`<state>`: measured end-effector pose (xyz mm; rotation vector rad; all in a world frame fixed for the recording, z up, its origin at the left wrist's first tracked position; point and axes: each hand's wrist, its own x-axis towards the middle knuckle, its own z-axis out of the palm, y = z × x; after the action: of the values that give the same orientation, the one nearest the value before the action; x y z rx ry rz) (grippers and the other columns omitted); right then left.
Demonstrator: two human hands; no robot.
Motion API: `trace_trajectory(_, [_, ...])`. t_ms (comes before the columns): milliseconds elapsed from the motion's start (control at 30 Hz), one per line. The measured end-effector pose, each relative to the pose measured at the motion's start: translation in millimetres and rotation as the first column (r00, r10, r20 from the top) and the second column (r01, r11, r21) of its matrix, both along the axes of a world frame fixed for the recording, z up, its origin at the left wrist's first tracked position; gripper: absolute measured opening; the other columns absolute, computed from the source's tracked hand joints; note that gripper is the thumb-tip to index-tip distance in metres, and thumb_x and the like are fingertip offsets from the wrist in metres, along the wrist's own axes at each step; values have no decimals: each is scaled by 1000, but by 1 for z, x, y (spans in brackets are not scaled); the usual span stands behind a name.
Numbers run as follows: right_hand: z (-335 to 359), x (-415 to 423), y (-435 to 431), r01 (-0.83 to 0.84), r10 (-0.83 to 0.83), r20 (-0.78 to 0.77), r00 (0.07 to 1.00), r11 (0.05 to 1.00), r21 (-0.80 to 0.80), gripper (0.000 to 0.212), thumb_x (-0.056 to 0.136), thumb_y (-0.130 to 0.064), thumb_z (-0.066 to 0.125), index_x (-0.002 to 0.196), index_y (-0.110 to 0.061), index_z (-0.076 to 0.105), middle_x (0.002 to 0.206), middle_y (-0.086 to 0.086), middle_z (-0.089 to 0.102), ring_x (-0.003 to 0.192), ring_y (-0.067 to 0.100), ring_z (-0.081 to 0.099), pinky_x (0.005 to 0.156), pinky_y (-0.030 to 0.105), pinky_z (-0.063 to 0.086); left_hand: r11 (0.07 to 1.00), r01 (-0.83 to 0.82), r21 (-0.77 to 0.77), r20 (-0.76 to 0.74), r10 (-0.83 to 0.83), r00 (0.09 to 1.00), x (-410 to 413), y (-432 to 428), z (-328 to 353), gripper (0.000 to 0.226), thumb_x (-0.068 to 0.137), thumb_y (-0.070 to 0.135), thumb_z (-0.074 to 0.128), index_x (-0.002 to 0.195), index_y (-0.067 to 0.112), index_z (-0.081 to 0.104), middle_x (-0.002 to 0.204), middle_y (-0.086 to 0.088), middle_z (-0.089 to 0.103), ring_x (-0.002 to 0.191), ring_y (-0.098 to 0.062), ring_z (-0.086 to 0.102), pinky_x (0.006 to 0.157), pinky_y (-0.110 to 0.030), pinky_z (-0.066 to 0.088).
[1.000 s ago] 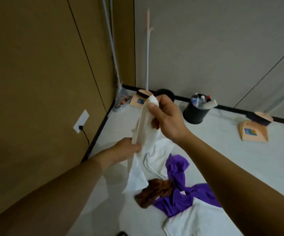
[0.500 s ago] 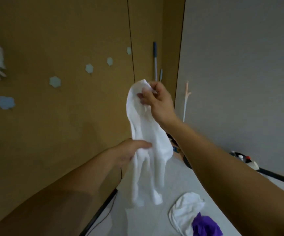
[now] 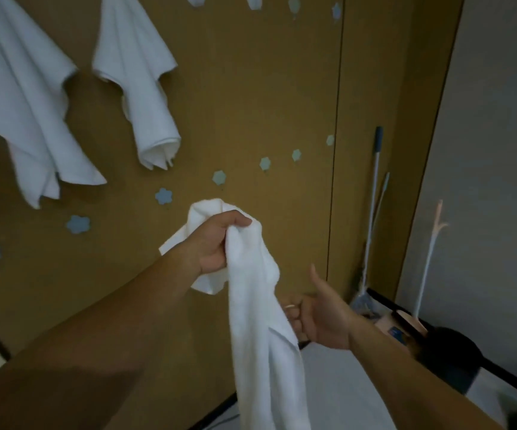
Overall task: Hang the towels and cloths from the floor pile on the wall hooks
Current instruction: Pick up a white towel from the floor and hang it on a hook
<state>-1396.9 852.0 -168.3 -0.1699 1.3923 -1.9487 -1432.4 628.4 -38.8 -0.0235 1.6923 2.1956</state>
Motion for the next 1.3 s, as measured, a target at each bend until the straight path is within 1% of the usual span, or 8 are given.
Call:
trace_trajectory(167, [50, 5, -70, -85, 137, -332, 933, 982, 166, 57, 78, -50, 73, 122, -15, 64, 114, 10, 68, 99, 30, 65, 82, 35, 53, 996, -52, -76, 5, 53, 999, 27, -41, 3, 33, 75, 14, 63, 101, -4, 58, 95, -18, 66, 93, -29, 65, 81, -38, 51])
trace_trajectory(267, [57, 6, -102, -154, 173, -195, 966, 982, 107, 64, 78, -40, 76, 127, -1, 59, 126, 18, 63, 118, 35, 59, 105, 51, 43, 999, -44, 10, -59, 45, 997, 44, -73, 11, 41, 73, 15, 63, 108, -4, 56, 98, -19, 64, 99, -30, 61, 93, -40, 47])
trace_trajectory(467, [61, 12, -160, -139, 135, 70, 988, 989, 46, 71, 87, -64, 47, 126, -7, 63, 115, 16, 67, 101, 30, 65, 90, 39, 51, 920, -278, 278, -170, 332, 928, 80, -149, 4, 37, 72, 15, 66, 106, 2, 59, 91, -13, 74, 88, -27, 71, 75, -39, 58])
trace_trajectory(567, [68, 26, -197, -163, 163, 4, 987, 984, 77, 50, 91, -40, 58, 130, -8, 60, 129, 16, 61, 116, 32, 59, 104, 45, 43, 916, -263, 304, -155, 320, 935, 99, -174, -30, 38, 71, 24, 74, 102, 4, 67, 98, -14, 73, 96, -27, 69, 81, -41, 54])
trace_trajectory(767, [86, 37, -250, 17, -18, -87, 996, 1000, -8, 35, 93, -21, 55, 116, 3, 64, 110, 20, 68, 99, 32, 64, 92, 42, 48, 979, -199, -46, 26, 201, 979, 140, -221, -74, 51, 77, 19, 77, 124, 9, 62, 124, -15, 64, 114, -31, 62, 97, -47, 49])
trace_trajectory(967, [82, 40, -259, 83, 53, -348, 936, 928, 364, 43, 73, -8, 79, 113, -1, 65, 111, 19, 70, 100, 33, 68, 90, 46, 54, 867, -495, -58, 2, 496, 869, 141, -271, -26, 25, 88, 18, 63, 106, 1, 65, 110, -15, 69, 83, -27, 71, 57, -31, 56])
trace_trajectory(1133, [77, 27, -261, 465, -259, -463, 848, 784, 412, 22, 79, -5, 61, 96, 5, 71, 87, 20, 72, 72, 28, 66, 65, 35, 53, 744, -664, -77, -98, 657, 748, 138, -325, -10, 51, 92, 19, 55, 137, -1, 44, 141, -24, 45, 113, -31, 51, 106, -48, 39])
trace_trajectory(1300, [81, 16, -262, 645, -384, -569, 727, 666, 375, 21, 85, -8, 59, 96, 8, 67, 90, 25, 68, 74, 33, 61, 67, 40, 49, 596, -796, -110, -222, 766, 604, 135, -359, 1, 42, 98, 22, 50, 136, 3, 49, 134, -15, 52, 122, -34, 50, 108, -46, 38])
